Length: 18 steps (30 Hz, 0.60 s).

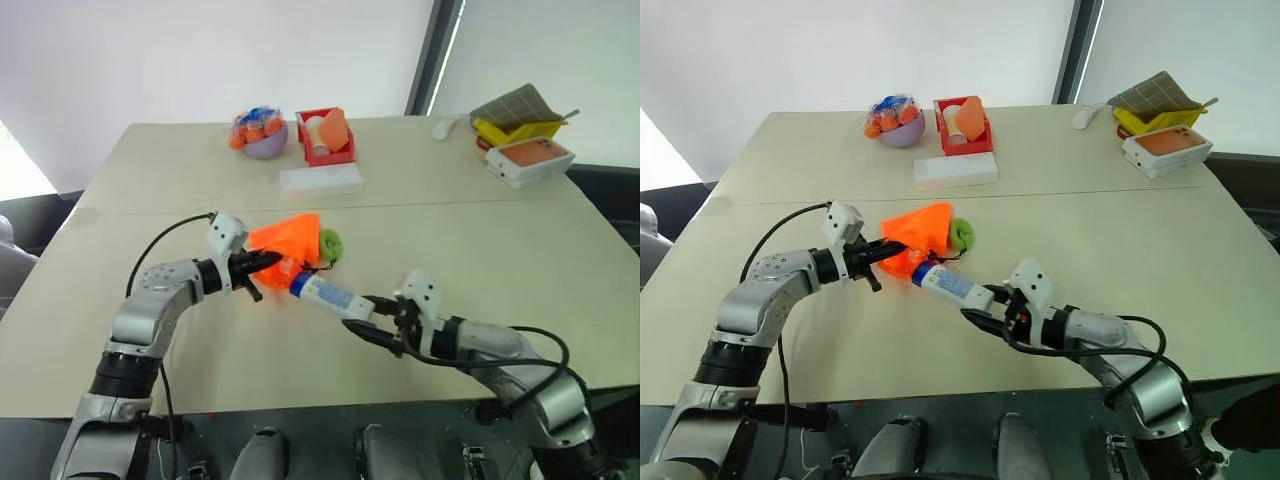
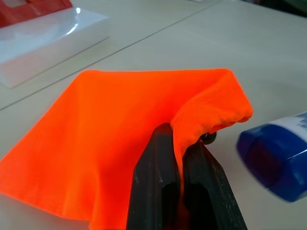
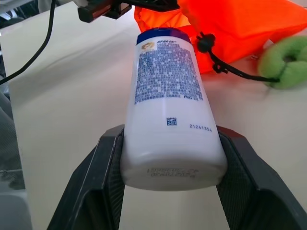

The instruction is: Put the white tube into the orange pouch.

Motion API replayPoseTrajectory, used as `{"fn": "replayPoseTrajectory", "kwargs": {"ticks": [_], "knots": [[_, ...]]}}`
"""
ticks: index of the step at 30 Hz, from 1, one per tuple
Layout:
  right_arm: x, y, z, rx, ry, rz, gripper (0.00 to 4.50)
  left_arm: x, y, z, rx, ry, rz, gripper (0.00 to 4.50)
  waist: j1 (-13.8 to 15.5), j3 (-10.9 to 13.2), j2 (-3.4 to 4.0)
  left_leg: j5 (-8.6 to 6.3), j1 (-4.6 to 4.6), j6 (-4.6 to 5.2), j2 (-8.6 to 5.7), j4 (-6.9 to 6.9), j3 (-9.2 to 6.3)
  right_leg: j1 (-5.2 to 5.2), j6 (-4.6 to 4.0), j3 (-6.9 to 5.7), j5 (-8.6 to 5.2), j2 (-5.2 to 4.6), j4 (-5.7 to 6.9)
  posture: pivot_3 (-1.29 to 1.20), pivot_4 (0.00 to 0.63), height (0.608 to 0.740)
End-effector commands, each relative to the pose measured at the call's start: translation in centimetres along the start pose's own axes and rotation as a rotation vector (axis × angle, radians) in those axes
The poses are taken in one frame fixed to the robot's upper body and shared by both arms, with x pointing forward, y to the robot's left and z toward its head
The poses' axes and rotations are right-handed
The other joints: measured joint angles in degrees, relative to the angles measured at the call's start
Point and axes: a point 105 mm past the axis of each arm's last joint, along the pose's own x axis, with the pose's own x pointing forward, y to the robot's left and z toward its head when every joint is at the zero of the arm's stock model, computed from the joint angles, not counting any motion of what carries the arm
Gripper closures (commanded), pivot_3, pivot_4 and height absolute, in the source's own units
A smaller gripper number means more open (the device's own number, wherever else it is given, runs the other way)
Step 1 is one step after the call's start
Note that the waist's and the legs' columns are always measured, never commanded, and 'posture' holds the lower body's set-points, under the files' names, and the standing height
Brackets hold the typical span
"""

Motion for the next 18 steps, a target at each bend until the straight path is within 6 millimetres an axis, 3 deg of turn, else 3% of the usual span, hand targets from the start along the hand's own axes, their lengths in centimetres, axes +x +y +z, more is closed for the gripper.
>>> {"fn": "replayPoseTrajectory", "kwargs": {"ticks": [1,6,18], "knots": [[0.9,0.6,1.2,-0.036,-0.042,0.010,2.49,-0.4,0.1,1.7,0.014,-0.039,-0.034,4.50,0.0,0.0,0.00,0.00,0.00,0.00,0.00,-0.01,0.00,0.00,-0.03,0.00,0.02,0.00,0.00,0.00,0.150,0.740],[2.2,-0.1,1.8,-0.043,-0.069,-0.047,2.49,-0.3,-0.1,1.9,0.021,-0.034,-0.053,4.50,-0.1,0.0,0.00,0.00,0.03,0.00,0.00,-0.02,-0.01,-0.02,0.00,0.00,0.00,0.01,0.04,0.00,0.150,0.740],[3.0,-2.3,2.3,-0.074,-0.100,-0.191,2.49,0.0,-1.4,2.0,0.076,-0.003,-0.102,4.50,-0.2,0.0,0.01,0.00,0.03,0.00,0.00,-0.03,-0.01,-0.03,-0.09,0.00,0.06,0.01,0.04,0.00,0.150,0.740]]}}
